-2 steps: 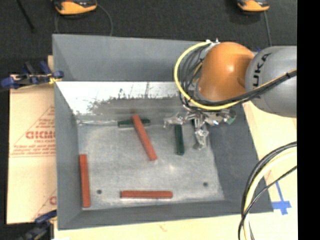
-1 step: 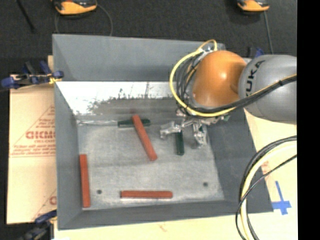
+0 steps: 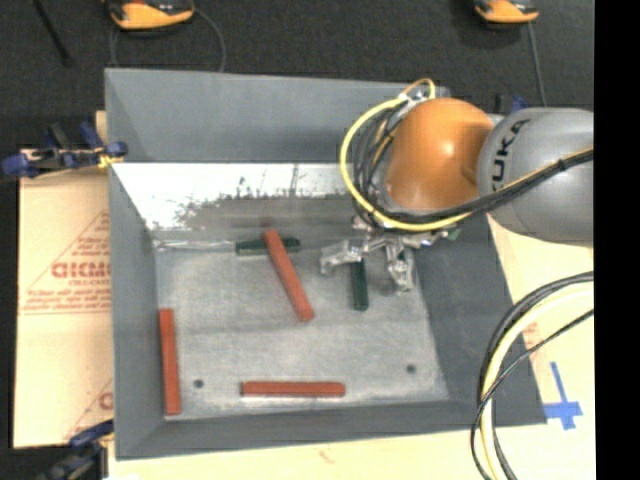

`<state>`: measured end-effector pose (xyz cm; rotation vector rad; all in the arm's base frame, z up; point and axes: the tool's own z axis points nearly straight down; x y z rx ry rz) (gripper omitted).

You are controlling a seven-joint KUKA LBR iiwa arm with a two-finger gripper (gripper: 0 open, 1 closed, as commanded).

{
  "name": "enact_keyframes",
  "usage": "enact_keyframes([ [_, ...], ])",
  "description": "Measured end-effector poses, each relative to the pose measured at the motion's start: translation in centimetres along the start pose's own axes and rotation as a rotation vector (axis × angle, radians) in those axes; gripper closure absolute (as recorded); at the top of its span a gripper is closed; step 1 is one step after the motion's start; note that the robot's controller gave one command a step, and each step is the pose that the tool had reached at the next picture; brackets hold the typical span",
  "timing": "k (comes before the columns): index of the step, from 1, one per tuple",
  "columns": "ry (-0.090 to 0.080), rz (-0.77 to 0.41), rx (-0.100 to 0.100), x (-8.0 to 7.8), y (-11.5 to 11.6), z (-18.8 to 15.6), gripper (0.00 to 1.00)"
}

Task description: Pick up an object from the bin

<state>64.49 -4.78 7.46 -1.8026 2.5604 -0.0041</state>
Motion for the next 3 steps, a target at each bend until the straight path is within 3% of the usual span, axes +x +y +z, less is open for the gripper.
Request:
enact_keyframes([
  [1,0.001,0.002,-0.001,0.0,0.0,0.0,1.00],
  [2,0.003,0.009,0.004,0.0,-0.4,-9.8,1.00],
  [3,0.004,0.017,0.000,0.0,-0.6,-12.5,1.00],
])
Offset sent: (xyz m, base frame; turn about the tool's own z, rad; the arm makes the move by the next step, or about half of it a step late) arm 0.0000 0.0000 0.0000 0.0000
